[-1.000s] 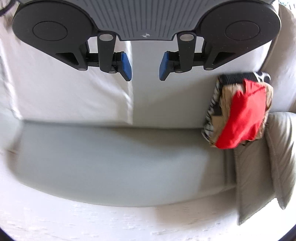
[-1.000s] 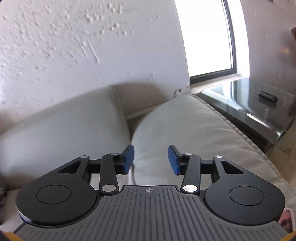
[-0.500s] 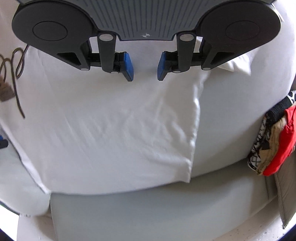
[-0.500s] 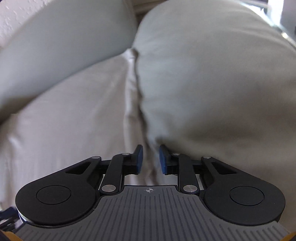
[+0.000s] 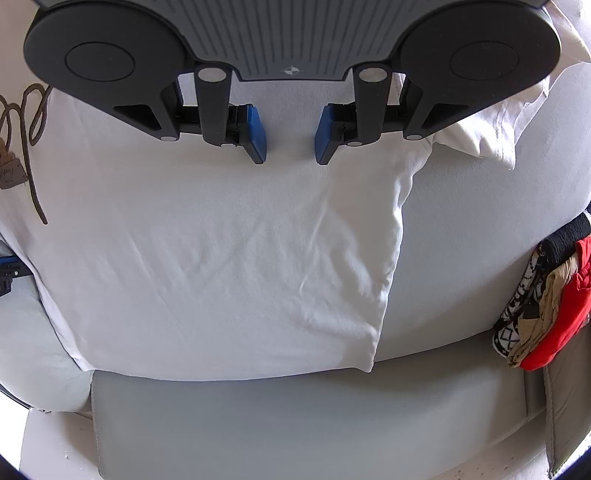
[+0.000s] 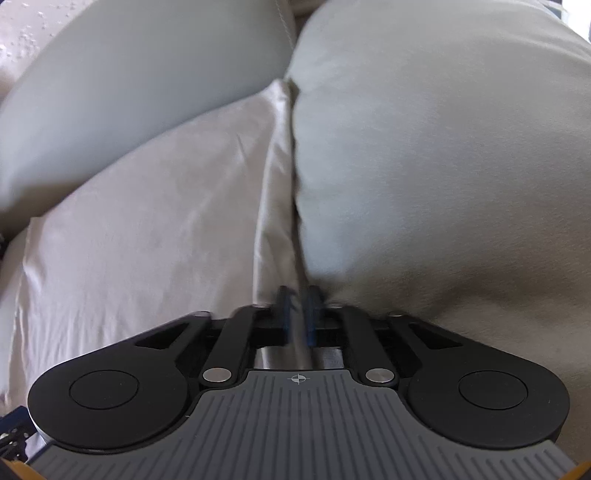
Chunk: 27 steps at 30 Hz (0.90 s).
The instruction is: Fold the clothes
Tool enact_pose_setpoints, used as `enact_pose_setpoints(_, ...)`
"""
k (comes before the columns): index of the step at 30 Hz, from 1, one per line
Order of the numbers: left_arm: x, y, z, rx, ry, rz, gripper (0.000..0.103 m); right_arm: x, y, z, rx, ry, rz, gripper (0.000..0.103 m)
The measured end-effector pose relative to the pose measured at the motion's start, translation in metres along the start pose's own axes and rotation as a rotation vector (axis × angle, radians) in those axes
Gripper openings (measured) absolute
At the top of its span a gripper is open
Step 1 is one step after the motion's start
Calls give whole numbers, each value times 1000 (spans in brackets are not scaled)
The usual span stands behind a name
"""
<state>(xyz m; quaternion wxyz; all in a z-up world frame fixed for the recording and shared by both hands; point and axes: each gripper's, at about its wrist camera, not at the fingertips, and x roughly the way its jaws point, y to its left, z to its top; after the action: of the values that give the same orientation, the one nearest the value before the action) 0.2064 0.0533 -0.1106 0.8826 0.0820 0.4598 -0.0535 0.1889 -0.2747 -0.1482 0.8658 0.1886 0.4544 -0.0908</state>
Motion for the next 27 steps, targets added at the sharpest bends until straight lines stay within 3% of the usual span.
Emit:
enact_pose_setpoints(5,0,2,-2,-5,-8,-7,33,-23,16,-15,-94,-141,-236,0)
enact_pose_setpoints(10,-1,0,-4,9,-11,-1,33,-16,36,-19,-199,-135,-348,0)
enact_pose_setpoints(13,-2,0,-5,11,-17,-2,33,-25,18,-11,-46,-95,-178,13)
enact_pose_setpoints(18,-1,4,-8,2,-31,-18,33,-37,-29,-7,175,61,63,13)
enact_pose_setpoints(22,-2,3,-7,3,-31,-19,33,-33,-40,-2,210,120,136,10)
enact_pose_setpoints(27,-1,4,-6,-1,-28,-21,33,-21,-16,2,155,82,179,24)
